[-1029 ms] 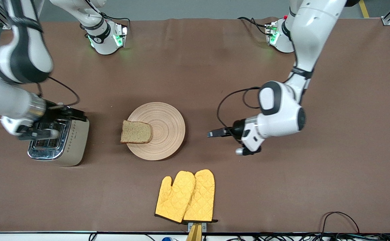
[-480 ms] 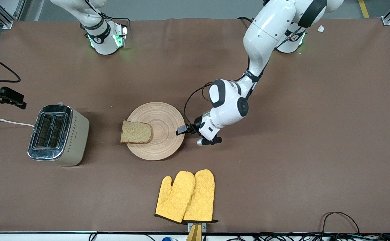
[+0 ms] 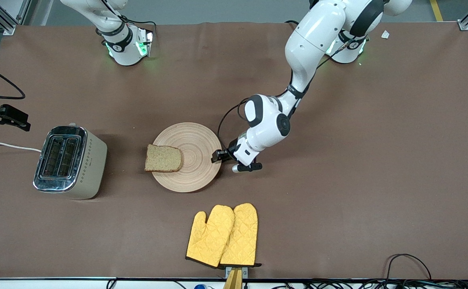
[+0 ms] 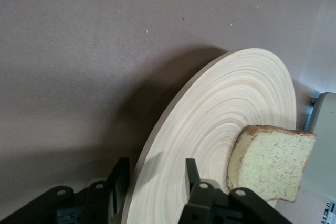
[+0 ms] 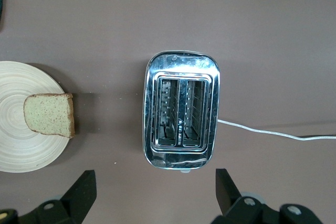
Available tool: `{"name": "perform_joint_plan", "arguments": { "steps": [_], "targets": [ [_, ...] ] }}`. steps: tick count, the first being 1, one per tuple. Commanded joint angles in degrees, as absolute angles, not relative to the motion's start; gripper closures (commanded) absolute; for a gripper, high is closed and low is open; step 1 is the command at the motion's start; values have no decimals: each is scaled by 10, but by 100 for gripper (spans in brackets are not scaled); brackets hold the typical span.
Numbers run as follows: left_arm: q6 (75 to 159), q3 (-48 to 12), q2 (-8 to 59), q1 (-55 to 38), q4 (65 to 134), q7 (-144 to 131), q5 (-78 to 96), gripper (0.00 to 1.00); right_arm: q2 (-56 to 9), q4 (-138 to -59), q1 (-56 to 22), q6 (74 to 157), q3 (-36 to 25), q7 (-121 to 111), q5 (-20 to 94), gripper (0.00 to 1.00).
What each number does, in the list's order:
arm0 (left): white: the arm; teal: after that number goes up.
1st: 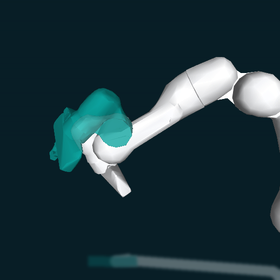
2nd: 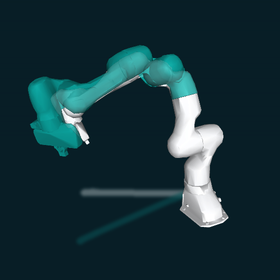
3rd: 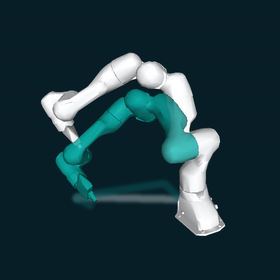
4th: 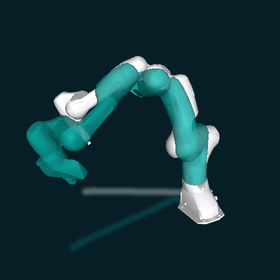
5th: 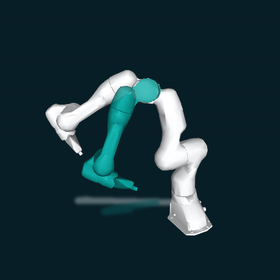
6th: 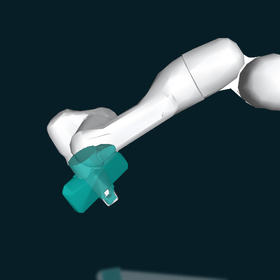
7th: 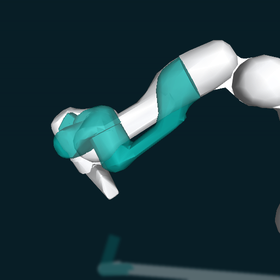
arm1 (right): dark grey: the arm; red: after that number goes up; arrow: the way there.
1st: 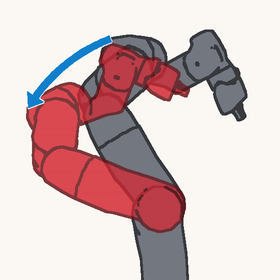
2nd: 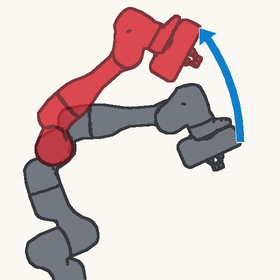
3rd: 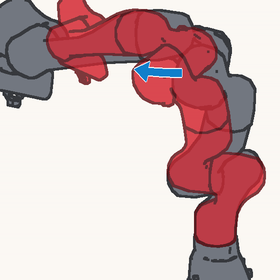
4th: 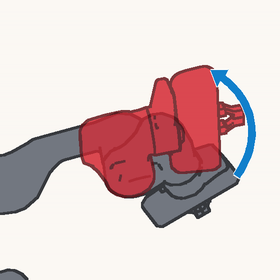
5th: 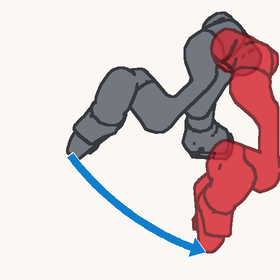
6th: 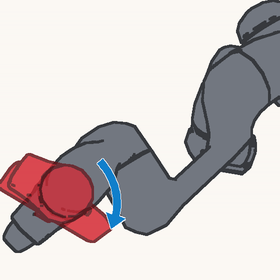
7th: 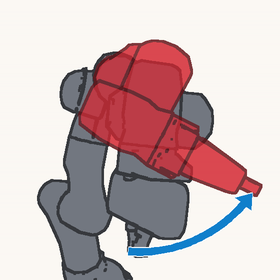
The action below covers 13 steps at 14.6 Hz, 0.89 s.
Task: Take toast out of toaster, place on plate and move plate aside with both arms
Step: 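Close the left gripper on the wooden plate rim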
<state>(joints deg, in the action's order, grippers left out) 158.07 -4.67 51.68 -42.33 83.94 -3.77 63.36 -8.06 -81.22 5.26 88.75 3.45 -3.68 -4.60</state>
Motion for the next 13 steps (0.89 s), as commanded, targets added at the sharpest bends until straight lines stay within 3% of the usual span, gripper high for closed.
{"name": "perform_joint_plan", "arguments": {
  "steps": [1, 4, 5, 6, 13],
  "targets": [
    [1600, -42, 536, -434, 816, -19, 642, 64, -74, -817, 49, 886, 41, -37, -52, 0],
    [1601, -42, 536, -434, 816, -8, 642, 82, -75, -817, 51, 889, 40, -39, -52, 0],
    [1601, -42, 534, -433, 816, -8, 643, 94, -75, -817, 52, 888, 39, -39, -51, 0],
    [1601, -42, 531, -432, 817, -8, 642, 100, -75, -817, 52, 886, 39, -39, -52, 0],
    [1571, -41, 443, -403, 832, 26, 606, 100, -71, -824, 54, 883, 38, -39, -51, 0]
  ]
}}
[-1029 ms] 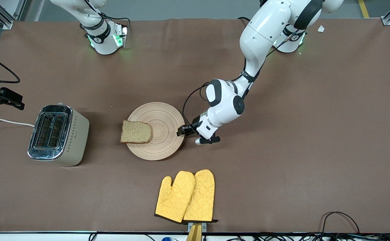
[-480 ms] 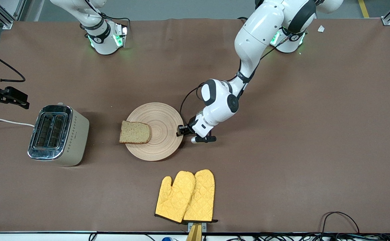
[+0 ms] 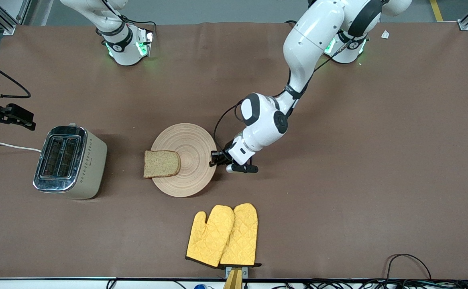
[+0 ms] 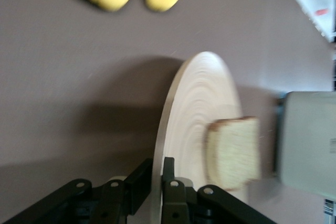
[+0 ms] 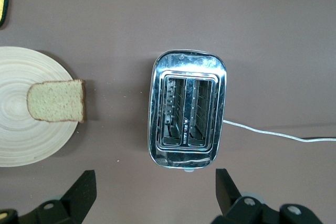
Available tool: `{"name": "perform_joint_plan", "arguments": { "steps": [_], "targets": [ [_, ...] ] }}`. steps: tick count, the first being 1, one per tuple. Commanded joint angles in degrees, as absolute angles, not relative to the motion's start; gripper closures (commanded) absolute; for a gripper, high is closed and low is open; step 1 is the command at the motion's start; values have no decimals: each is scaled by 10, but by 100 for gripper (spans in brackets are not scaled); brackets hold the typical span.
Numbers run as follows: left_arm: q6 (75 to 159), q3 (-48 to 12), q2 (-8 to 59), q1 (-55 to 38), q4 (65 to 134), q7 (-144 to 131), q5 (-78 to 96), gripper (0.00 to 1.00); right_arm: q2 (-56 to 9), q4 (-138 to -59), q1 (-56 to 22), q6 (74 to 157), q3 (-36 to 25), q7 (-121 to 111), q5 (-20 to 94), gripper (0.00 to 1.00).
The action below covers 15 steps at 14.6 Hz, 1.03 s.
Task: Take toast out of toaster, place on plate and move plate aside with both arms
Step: 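Drag the plate with the left gripper away from the toaster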
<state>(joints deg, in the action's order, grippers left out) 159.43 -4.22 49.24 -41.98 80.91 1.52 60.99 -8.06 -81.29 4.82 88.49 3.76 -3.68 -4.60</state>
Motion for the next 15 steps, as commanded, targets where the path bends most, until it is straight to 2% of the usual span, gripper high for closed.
{"name": "perform_joint_plan", "arguments": {
  "steps": [1, 5, 8, 10, 15],
  "targets": [
    [1553, -41, 432, -394, 834, 28, 606, 100, -72, -825, 61, 884, 37, -42, -51, 0],
    [1439, -40, 385, -319, 848, 83, 605, 100, -72, -825, 74, 888, 36, -44, -30, 0],
    [1306, -41, 359, -230, 861, 154, 605, 100, -74, -825, 76, 891, 35, -44, -21, 0],
    [1206, -41, 354, -163, 861, 198, 605, 100, -74, -826, 80, 891, 35, -44, -21, 0],
    [1023, -41, 376, 15, 858, 364, 605, 100, -73, -825, 77, 894, 37, -43, -21, 0]
  ]
}}
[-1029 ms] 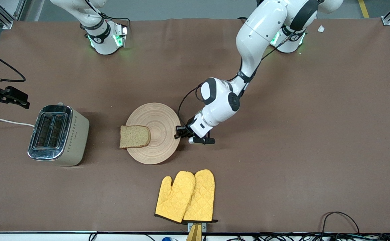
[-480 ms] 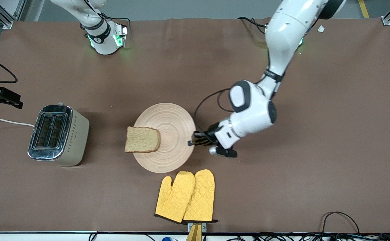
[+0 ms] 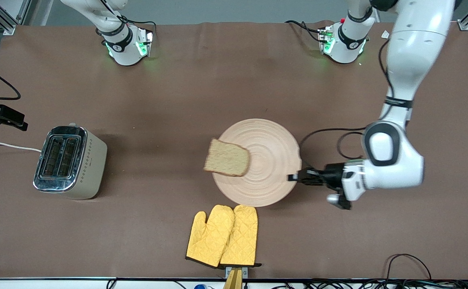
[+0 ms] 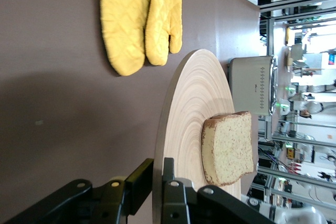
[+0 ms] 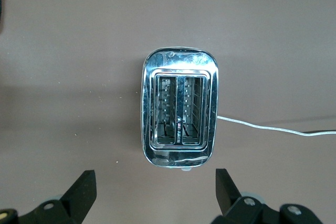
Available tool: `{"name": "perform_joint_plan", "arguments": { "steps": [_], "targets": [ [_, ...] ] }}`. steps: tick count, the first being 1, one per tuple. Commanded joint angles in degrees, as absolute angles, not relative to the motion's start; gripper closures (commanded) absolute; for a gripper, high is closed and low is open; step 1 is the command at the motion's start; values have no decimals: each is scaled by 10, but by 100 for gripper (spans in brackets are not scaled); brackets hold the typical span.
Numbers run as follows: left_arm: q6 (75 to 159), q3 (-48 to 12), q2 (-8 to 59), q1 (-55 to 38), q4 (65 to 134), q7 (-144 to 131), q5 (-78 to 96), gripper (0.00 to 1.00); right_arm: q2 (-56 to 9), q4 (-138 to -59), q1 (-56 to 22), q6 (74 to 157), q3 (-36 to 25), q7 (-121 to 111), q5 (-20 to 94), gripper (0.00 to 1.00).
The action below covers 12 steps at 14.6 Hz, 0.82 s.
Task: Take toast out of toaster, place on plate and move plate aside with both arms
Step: 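Drag the plate with the left gripper away from the toaster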
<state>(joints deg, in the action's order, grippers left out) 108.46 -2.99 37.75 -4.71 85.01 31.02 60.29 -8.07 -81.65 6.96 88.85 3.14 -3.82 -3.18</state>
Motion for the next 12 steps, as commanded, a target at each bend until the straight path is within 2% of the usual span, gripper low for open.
{"name": "perform_joint_plan", "arguments": {
  "steps": [1, 4, 7, 12],
  "targets": [
    [996, -41, 387, 48, 857, 398, 604, 100, -73, -824, 76, 895, 37, -42, -21, 0],
    [950, -41, 431, 140, 845, 481, 545, 100, -73, -825, 76, 898, 38, -41, -21, 0],
    [911, -40, 497, 195, 774, 496, 520, 100, -73, -825, 76, 897, 38, -41, -21, 0],
    [917, -34, 547, 228, 744, 519, 507, 100, -73, -825, 76, 897, 38, -41, -21, 0]
  ]
}}
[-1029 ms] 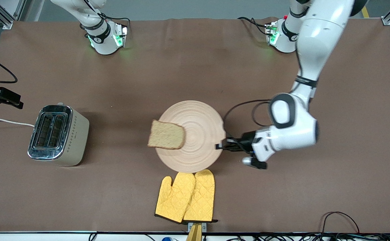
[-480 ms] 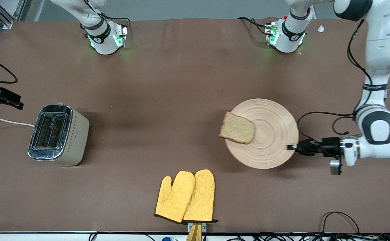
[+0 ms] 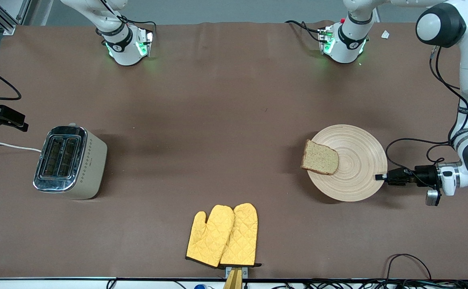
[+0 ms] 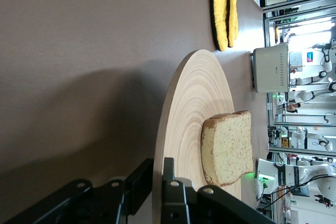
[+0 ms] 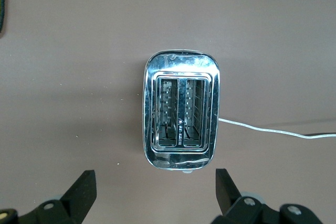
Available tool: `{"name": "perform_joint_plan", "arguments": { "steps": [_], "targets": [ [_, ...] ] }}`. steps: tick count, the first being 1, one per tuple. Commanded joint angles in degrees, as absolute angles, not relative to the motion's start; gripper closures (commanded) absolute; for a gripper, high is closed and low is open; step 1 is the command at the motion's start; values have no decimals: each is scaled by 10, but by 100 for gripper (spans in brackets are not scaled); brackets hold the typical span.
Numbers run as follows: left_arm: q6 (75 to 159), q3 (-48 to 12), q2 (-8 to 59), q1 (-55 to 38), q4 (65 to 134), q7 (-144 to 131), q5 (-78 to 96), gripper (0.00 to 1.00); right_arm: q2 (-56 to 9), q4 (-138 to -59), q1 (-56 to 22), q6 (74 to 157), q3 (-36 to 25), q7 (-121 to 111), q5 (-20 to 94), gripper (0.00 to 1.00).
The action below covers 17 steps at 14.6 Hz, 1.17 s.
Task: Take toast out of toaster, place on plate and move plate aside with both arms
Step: 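Drag the plate with the left gripper away from the toaster, then open the left gripper and pull it back from the plate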
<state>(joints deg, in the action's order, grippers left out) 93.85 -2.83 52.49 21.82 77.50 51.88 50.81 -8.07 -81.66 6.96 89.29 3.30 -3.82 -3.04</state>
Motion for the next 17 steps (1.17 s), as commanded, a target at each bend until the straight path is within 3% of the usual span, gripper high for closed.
{"name": "perform_joint_plan", "arguments": {
  "steps": [1, 7, 10, 12, 13, 17],
  "targets": [
    [920, -34, 554, 231, 741, 519, 508, 100, -73, -825, 76, 897, 38, -41, -21, 0],
    [939, -34, 575, 239, 742, 526, 512, 98, -73, -825, 76, 897, 38, -41, -21, 0],
    [939, -34, 571, 240, 742, 526, 512, 74, -73, -825, 76, 897, 38, -41, -21, 0],
    [937, -34, 567, 243, 742, 526, 512, 28, -73, -825, 76, 897, 38, -41, -21, 0],
    [936, -34, 563, 246, 741, 526, 510, 0, -73, -825, 76, 897, 38, -41, -21, 0],
    [935, -34, 539, 235, 680, 519, 406, 0, -73, -825, 76, 897, 39, -41, -21, 0]
  ]
}}
